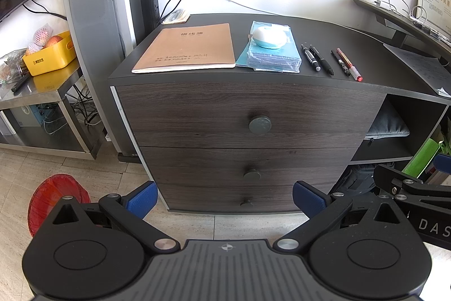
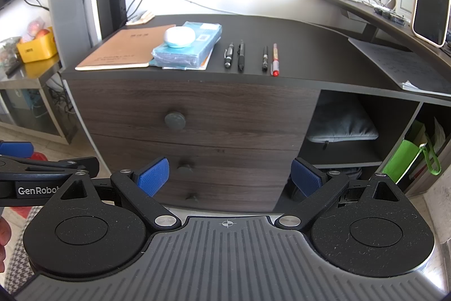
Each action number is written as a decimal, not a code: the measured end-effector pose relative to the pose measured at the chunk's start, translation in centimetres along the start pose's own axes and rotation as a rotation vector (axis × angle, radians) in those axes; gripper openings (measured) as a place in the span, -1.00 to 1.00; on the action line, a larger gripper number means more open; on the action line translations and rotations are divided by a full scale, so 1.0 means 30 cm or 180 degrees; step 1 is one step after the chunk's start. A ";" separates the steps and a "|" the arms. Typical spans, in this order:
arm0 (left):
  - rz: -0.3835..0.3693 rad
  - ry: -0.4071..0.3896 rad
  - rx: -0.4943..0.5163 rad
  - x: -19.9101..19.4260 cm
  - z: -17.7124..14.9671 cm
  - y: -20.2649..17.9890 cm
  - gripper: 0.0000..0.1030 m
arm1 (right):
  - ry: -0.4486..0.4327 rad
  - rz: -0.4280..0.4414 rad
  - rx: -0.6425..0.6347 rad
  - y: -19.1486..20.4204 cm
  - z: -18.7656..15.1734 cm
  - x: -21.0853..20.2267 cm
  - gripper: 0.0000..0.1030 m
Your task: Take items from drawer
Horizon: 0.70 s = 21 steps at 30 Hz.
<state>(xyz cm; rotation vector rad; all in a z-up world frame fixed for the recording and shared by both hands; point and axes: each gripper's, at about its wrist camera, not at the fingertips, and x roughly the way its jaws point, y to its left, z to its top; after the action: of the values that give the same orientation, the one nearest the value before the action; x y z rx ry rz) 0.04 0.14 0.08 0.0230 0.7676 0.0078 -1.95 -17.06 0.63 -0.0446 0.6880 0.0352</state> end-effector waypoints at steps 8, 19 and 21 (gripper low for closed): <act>-0.0002 0.0003 0.0001 0.003 0.000 0.000 0.97 | 0.0004 -0.0005 -0.0002 0.003 0.001 0.002 0.88; 0.0001 0.0003 0.0005 0.002 -0.001 0.002 0.97 | 0.0005 -0.0003 0.0004 0.004 0.000 0.002 0.88; 0.0000 0.0004 0.0007 0.002 -0.001 0.003 0.97 | 0.0008 -0.0001 0.0007 0.002 -0.001 0.003 0.88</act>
<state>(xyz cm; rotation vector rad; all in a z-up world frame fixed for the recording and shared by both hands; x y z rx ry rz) 0.06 0.22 0.02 0.0252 0.7687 0.0070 -1.90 -17.00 0.56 -0.0426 0.6906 0.0342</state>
